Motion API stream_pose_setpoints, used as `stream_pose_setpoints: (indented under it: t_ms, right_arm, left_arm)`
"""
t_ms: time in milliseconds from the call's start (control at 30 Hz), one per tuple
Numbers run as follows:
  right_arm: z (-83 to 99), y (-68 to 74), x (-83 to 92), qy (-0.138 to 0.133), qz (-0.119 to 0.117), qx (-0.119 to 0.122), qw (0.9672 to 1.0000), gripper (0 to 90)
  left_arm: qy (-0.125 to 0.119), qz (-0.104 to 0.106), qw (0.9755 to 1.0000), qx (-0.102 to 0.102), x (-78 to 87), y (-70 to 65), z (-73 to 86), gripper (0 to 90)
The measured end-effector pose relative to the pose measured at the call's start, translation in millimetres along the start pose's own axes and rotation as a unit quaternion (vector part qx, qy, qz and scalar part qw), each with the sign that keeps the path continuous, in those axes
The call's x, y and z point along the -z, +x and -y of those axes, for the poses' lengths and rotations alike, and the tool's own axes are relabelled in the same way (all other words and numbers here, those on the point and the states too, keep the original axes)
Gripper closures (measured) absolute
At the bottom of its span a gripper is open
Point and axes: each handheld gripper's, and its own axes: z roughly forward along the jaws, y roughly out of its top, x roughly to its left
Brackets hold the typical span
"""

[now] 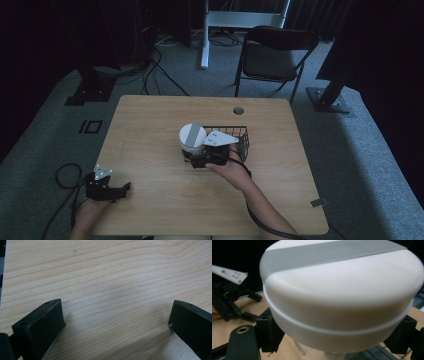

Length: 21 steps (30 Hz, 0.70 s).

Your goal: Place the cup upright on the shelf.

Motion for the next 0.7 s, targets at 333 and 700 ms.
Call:
stream_pose_setpoints:
  t_ms: [333, 700]
  right_arm:
    - [-9.1, -21.5, 9.8, -0.010, 0.055, -0.011, 0.9984, 18.4]
    - [-8.2, -45.5, 17.3, 0.002, 0.111, -0.016, 0.9936, 18.4]
  left_arm:
    - [0.000, 0.000, 1.0000, 0.000, 0.0, 0.0, 0.0, 0.2]
    - [0.000, 0.000, 1.0000, 0.001, 0.0, -0.1, 0.0, 0.2]
